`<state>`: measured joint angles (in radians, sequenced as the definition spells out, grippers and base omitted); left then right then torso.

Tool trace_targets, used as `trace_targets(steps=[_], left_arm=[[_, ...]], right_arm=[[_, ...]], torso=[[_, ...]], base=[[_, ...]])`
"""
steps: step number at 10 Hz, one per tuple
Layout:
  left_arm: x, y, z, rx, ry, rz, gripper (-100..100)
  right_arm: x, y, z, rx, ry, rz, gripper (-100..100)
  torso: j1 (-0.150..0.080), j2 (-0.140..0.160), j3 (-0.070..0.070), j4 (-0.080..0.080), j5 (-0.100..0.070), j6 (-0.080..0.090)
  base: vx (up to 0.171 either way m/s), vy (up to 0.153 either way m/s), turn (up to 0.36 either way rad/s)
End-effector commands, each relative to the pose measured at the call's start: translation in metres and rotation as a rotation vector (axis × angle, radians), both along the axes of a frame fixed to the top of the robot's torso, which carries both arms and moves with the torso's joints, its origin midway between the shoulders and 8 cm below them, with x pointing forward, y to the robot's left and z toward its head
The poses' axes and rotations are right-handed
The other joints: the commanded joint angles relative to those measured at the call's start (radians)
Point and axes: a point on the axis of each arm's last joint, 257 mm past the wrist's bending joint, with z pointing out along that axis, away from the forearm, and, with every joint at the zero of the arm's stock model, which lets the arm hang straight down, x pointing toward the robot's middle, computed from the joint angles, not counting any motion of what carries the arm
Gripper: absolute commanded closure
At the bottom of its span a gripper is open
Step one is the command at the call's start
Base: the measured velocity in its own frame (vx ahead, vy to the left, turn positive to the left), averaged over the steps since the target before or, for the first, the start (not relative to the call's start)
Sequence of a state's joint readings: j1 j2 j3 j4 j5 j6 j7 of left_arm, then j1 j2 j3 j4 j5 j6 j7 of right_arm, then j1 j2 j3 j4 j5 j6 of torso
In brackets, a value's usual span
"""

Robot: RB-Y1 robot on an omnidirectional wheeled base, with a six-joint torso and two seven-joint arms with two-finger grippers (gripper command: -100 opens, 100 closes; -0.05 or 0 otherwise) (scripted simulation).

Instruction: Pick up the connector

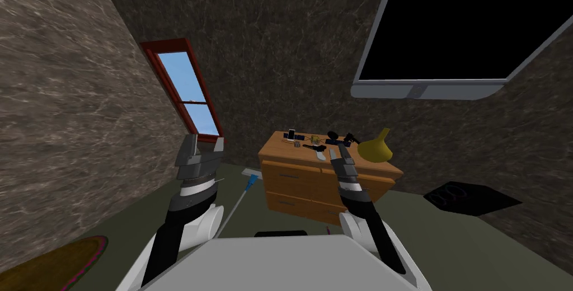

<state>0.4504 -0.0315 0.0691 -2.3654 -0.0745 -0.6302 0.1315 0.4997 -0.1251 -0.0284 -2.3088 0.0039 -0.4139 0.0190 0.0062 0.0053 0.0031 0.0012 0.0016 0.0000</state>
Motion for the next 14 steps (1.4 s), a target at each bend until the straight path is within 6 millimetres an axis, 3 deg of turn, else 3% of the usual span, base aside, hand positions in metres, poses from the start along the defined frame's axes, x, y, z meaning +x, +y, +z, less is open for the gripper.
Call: trace_targets(steps=[1, 9, 12, 13, 14], left_arm=[[0.0, 0.0, 0.0, 0.0, 0.0, 0.0, 0], [0.0, 0.0, 0.0, 0.0, 0.0, 0.0, 0], [0.0, 0.0, 0.0, 0.0, 0.0, 0.0, 0], [0.0, 0.0, 0.0, 0.0, 0.0, 0.0, 0], [0.0, 0.0, 0.0, 0.0, 0.0, 0.0, 0]], right_arm=[[0.002, -0.005, -0.009, -0.041, 0.033, 0.005, -100], [0.012, -0.032, -0.052, -0.216, 0.174, 0.005, -100], [0.015, -0.055, -0.075, -0.309, 0.253, -0.01, -100], [0.015, -0.054, -0.075, -0.328, 0.255, -0.001, -100], [0.015, -0.069, -0.086, -0.362, 0.293, -0.018, -100]], torso=[[0.0, 0.0, 0.0, 0.0, 0.0, 0.0], [-0.001, -0.001, -0.001, 0.0, 0.0, 0.0], [-0.002, -0.002, -0.001, 0.0, -0.001, 0.0], [-0.002, -0.001, -0.001, 0.0, -0.001, 0.0], [-0.002, -0.002, -0.001, 0.0, -0.001, 0.0]], base=[[-0.08, 0.081, 0.124], [-0.058, 0.087, 0.111], [-0.049, 0.082, 0.13], [-0.044, 0.073, 0.084], [-0.05, 0.08, 0.161]])
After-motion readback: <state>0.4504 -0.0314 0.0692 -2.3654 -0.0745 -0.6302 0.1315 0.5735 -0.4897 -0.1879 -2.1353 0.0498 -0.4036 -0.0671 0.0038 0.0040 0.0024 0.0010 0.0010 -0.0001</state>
